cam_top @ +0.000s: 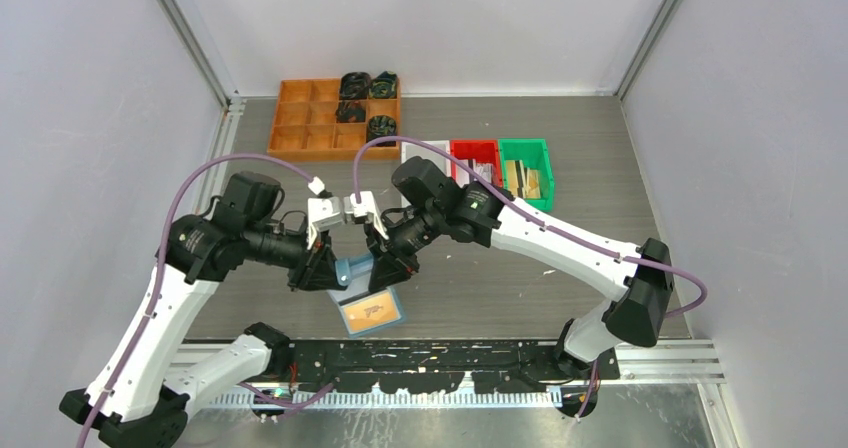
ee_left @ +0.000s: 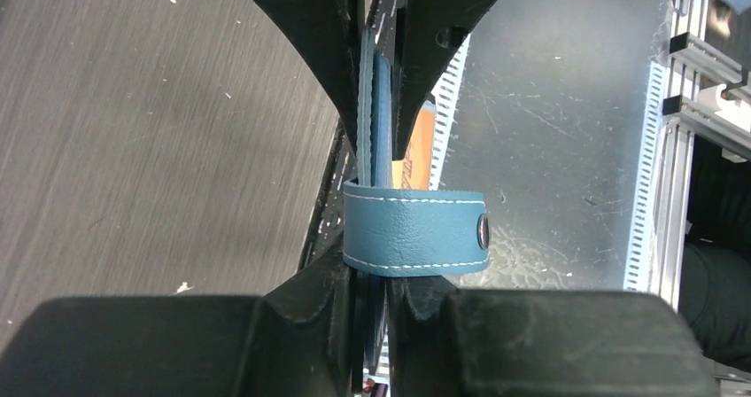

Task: Take the credit cards out of the card holder
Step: Pick up the card holder from the center of the board.

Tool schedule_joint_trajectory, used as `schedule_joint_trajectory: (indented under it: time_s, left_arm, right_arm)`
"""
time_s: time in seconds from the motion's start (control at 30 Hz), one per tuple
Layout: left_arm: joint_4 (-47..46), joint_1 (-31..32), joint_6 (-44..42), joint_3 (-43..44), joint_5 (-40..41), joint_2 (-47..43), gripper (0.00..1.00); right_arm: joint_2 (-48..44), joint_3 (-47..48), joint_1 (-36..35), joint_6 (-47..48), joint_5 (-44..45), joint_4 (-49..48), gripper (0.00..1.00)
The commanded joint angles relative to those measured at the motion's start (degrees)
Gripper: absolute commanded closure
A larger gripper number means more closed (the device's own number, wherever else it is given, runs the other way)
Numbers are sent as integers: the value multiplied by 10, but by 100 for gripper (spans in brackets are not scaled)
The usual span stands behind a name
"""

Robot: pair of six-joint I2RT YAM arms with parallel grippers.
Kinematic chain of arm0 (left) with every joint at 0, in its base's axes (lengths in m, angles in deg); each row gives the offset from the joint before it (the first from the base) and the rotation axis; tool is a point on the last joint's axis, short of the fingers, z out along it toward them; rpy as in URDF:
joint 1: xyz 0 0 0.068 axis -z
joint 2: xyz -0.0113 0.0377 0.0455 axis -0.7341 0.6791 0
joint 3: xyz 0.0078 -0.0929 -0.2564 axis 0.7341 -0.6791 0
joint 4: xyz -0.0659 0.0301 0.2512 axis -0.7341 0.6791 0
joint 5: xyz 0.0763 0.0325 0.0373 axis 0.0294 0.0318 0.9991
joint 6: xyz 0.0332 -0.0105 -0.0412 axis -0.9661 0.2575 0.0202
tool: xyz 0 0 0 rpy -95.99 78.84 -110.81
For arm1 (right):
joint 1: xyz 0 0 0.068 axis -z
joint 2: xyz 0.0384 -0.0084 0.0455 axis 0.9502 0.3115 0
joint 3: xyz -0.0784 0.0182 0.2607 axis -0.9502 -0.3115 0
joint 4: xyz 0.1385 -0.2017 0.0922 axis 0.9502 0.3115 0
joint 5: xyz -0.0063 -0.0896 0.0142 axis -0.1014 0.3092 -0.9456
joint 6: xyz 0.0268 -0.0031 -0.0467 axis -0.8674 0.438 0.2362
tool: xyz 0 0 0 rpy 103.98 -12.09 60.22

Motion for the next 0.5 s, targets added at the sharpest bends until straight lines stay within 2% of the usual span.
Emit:
schedule_joint_trajectory:
  time_s: [0.0,0.07,0.13,0.23,0.3,0.47]
  left_arm:
    - [-69,0,57,-6,-24,-3,80]
    - [-87,1,83,-15,-32,-8,61]
    - [-101,0,107,-20,-42,-11,57]
    - [-100,0,117,-23,-54,-9,58]
    - [-102,0,117,-27,-61,-8,63]
    - [-118,0,132,-37,-76,-3,94]
  right_arm:
    - [-10,32,-8,9,-5,-50,93]
    - [-12,29,-9,9,-1,-58,94]
    - [-15,26,-9,9,-1,-63,95]
    - [-19,24,-9,9,1,-63,96]
    - [-24,20,-9,9,1,-64,96]
    - [-26,20,-9,4,3,-69,96]
